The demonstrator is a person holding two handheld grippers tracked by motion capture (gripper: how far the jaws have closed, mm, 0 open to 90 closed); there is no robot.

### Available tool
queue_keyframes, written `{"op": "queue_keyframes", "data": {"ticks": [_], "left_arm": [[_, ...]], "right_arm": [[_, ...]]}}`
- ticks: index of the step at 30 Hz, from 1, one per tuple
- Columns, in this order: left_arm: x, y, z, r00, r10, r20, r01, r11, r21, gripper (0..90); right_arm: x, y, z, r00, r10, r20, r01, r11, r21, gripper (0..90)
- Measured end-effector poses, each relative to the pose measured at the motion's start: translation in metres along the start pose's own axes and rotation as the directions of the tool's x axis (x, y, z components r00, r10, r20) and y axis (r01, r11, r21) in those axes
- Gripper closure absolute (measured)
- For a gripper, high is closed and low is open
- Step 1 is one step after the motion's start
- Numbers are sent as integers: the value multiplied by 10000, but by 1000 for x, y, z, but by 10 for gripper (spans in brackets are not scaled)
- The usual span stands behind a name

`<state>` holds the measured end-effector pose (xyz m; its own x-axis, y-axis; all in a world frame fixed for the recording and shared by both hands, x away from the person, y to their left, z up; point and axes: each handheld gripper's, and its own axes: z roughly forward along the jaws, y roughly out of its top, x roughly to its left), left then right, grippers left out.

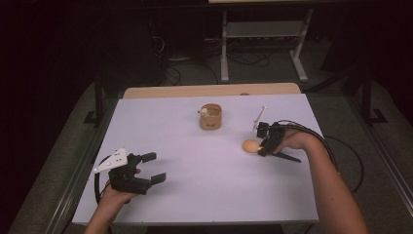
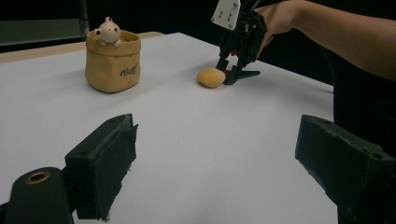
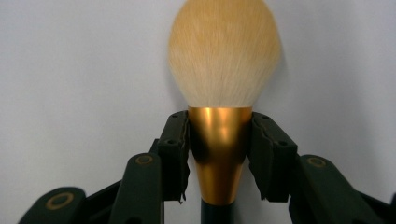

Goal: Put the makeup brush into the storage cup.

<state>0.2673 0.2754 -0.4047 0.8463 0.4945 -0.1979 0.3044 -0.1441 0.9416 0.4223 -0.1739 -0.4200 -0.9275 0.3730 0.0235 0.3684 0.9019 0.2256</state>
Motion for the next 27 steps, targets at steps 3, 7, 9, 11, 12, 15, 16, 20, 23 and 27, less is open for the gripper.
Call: {"op": "queue_keyframes", "data": {"ticks": [3,7,9,11,12,15,16,20,23,27], "left_arm": [[0,0,0,10000,-19,27,19,10000,-18,120],[-1,0,1,10000,-27,36,27,10000,-10,120],[0,0,1,10000,-9,37,9,10000,-13,121],[0,0,0,10000,-16,17,16,10000,-24,120],[0,0,0,10000,-16,17,16,10000,-24,120],[0,0,0,10000,2,28,-2,10000,-2,120],[0,0,0,10000,-6,28,6,10000,-9,121],[-1,0,1,10000,-15,63,15,10000,-17,120],[-1,0,1,10000,-17,77,18,10000,-23,121],[-2,0,2,10000,-10,70,10,10000,-12,121]], "right_arm": [[1,0,0,10000,44,31,-44,10000,27,591],[1,1,0,9999,90,85,-91,9999,76,592],[1,1,1,9999,85,89,-85,9999,85,594],[3,1,0,9998,78,171,-80,9999,119,606],[3,1,0,9998,78,171,-80,9999,119,606],[3,1,0,9998,43,198,-44,10000,48,609],[3,0,0,9998,40,195,-40,10000,39,609],[3,-1,-1,9996,256,137,-254,9996,-118,610],[4,-3,-3,9988,486,111,-482,9983,-341,610],[7,-4,-7,9978,617,255,-596,9954,-755,610]]}}
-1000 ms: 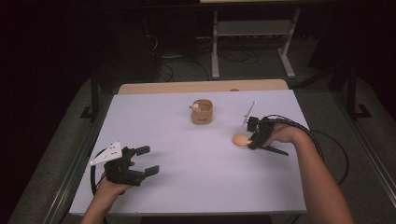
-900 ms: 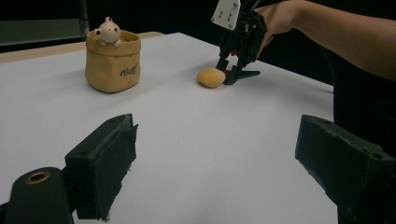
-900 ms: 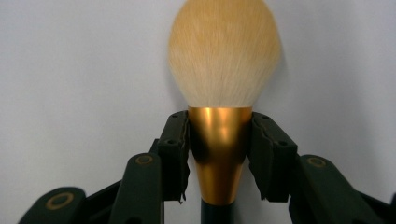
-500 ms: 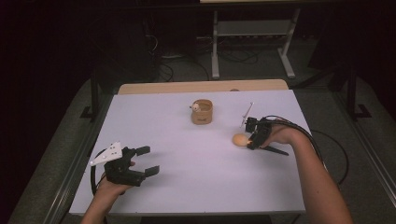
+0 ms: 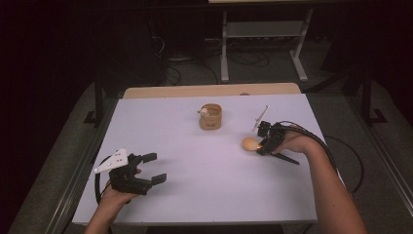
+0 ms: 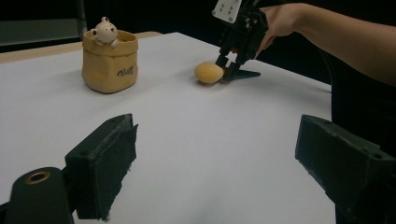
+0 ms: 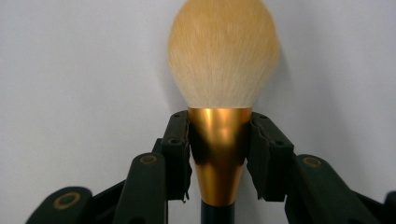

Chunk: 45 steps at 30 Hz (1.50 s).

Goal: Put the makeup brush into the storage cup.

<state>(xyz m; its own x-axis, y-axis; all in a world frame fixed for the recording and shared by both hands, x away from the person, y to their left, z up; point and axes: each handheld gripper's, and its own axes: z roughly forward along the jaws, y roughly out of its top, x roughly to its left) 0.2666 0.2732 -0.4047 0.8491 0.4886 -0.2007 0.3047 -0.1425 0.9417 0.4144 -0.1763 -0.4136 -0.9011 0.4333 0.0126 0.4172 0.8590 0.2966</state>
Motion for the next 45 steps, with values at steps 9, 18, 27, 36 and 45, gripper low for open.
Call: {"op": "queue_keyframes", "data": {"ticks": [9,18,27,36,45], "left_arm": [[1,0,0,10000,29,11,-29,10000,-26,121],[0,0,-1,9999,124,20,-124,9999,-76,123],[1,0,-2,10000,87,-3,-87,10000,6,125],[1,1,-3,9999,148,18,-147,9999,-30,124],[1,1,-2,9999,139,63,-138,9999,-71,124]], "right_arm": [[-1,-4,-10,9963,830,242,-812,9943,-684,611],[2,-12,-21,9829,1815,309,-1703,9601,-2219,611],[9,-17,-24,9778,2012,584,-1766,9415,-2869,611],[8,-21,-31,9685,2448,453,-2116,9053,-3683,610],[9,-18,-31,9587,2745,742,-2249,8917,-3927,610]]}}
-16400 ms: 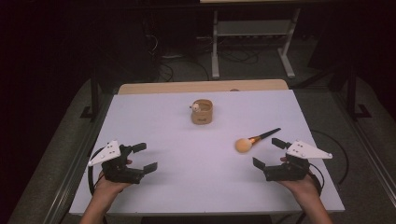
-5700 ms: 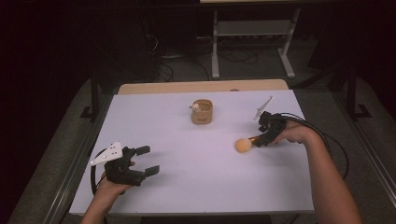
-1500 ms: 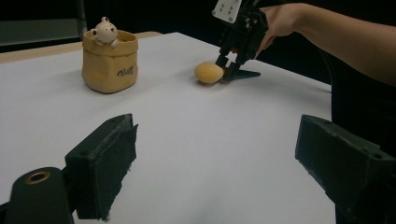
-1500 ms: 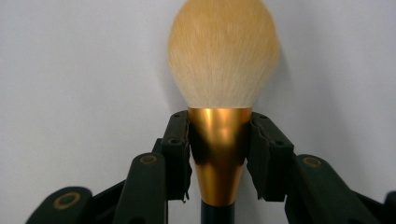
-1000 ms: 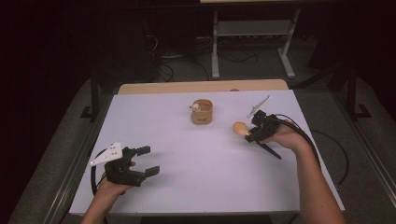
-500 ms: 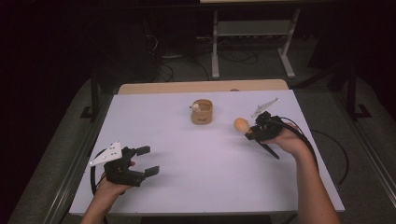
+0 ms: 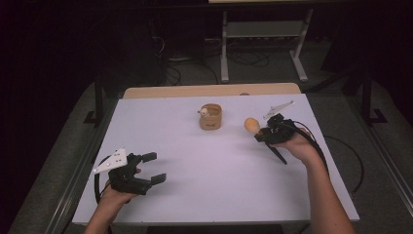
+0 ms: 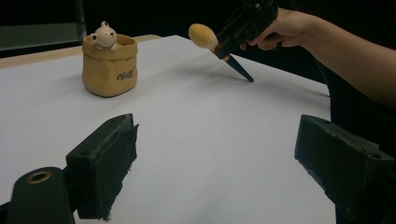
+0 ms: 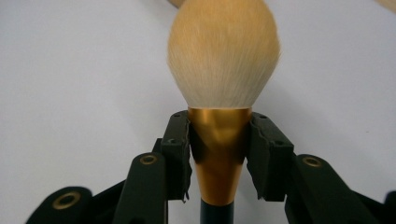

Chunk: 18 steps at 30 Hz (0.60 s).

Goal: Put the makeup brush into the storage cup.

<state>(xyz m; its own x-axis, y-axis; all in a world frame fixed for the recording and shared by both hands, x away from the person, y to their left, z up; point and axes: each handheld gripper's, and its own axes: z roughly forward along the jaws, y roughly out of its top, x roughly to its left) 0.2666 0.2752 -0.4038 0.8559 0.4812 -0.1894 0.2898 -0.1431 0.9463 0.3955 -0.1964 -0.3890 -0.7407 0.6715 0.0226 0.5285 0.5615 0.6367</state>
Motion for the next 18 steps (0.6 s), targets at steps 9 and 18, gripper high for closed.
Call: {"op": "queue_keyframes", "data": {"ticks": [9,18], "left_arm": [[0,0,0,10000,30,8,-30,10000,-11,124],[0,0,-1,10000,25,-32,-25,10000,10,124]], "right_arm": [[-3,1,-10,9982,550,225,-532,9959,-730,610],[-5,0,-17,9959,818,395,-761,9888,-1281,611]]}}
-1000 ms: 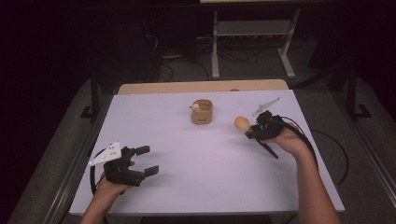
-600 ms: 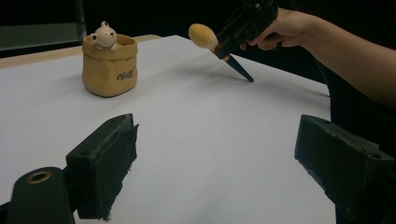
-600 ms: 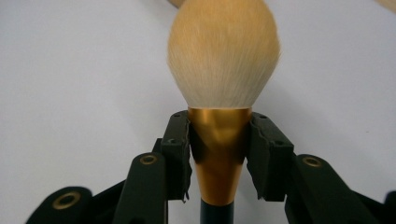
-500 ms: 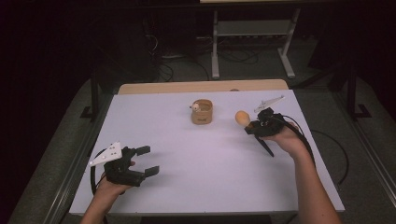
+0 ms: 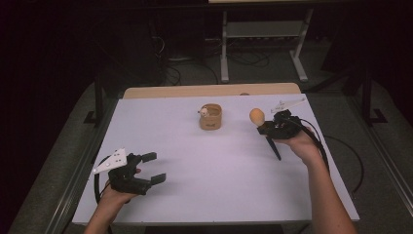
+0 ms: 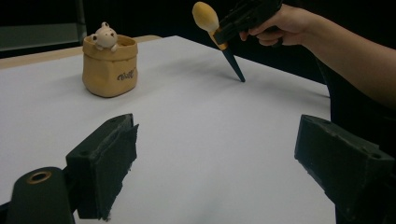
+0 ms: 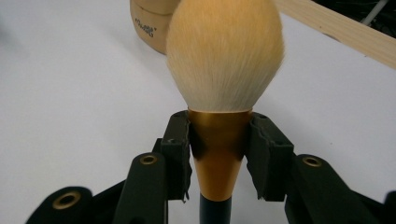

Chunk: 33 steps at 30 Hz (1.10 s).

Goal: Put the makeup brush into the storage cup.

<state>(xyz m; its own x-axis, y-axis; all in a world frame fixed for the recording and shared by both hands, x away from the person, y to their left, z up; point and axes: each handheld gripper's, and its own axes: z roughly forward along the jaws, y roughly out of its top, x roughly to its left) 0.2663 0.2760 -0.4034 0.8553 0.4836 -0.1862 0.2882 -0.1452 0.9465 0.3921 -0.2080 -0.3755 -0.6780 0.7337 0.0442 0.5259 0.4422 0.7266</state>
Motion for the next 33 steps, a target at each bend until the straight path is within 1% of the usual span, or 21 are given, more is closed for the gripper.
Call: {"op": "queue_keyframes", "data": {"ticks": [1,2,3,5,6,8,9,11,12,13,14,15,18,19,21,23,27,30,33], "left_arm": [[0,0,0,10000,-3,1,3,10000,-21,124],[0,0,0,10000,1,-1,-1,10000,-8,125],[0,0,0,10000,-6,-4,6,10000,-18,125],[0,0,-1,10000,-2,-9,2,10000,-20,125],[0,0,0,10000,-24,-5,24,10000,-27,124],[0,0,0,10000,-27,0,27,10000,-21,124],[0,0,0,10000,-41,3,42,10000,-36,125],[0,0,0,10000,-53,-7,53,10000,-64,125],[0,0,0,10000,-51,-7,51,10000,-66,124],[0,0,0,10000,-58,-7,58,10000,-61,125],[0,0,0,10000,-79,-2,79,9999,-69,125],[0,0,0,10000,-68,3,68,10000,-49,125],[0,0,-1,10000,-45,-21,45,10000,-57,125],[-1,0,-1,10000,-94,-5,94,9998,-153,125],[0,0,-2,10000,-51,-11,51,9998,-167,125],[0,0,-2,10000,-40,-20,40,9998,-169,125],[-1,0,-2,10000,-30,4,30,9999,-153,126],[0,0,-2,10000,-39,2,39,9999,-156,126],[0,0,-2,10000,-50,-6,50,9999,-152,125]], "right_arm": [[-1,0,0,10000,-23,38,23,10000,-91,611],[-1,0,-1,10000,42,29,-41,9998,-193,610],[0,0,-2,9999,110,49,-109,9998,-171,611],[0,1,-3,9998,221,10,-220,9991,-375,611],[-1,1,-4,9998,186,-19,-187,9986,-498,610],[-1,1,-6,9997,213,-68,-216,9984,-527,611],[-1,1,-8,9998,210,-43,-212,9971,-735,611],[-2,2,-10,9998,201,-51,-205,9965,-815,610],[-2,2,-12,9993,360,-87,-367,9945,-978,610],[-3,2,-14,9993,380,-76,-386,9921,-1196,610],[-3,2,-14,9993,380,-76,-386,9921,-1196,610],[-4,2,-15,9991,416,-55,-419,9899,-1354,611],[-4,2,-16,9989,470,-48,-472,9875,-1502,611],[-4,2,-16,9988,495,-28,-493,9860,-1593,611],[-5,2,-17,9979,624,-149,-640,9818,-1788,611],[-5,2,-17,9975,686,-173,-707,9779,-1966,611],[-4,2,-17,9970,700,-328,-756,9710,-2270,611],[-3,3,-16,9974,641,-321,-700,9675,-2430,611],[-2,3,-15,9970,686,-363,-757,9618,-2632,611]]}}
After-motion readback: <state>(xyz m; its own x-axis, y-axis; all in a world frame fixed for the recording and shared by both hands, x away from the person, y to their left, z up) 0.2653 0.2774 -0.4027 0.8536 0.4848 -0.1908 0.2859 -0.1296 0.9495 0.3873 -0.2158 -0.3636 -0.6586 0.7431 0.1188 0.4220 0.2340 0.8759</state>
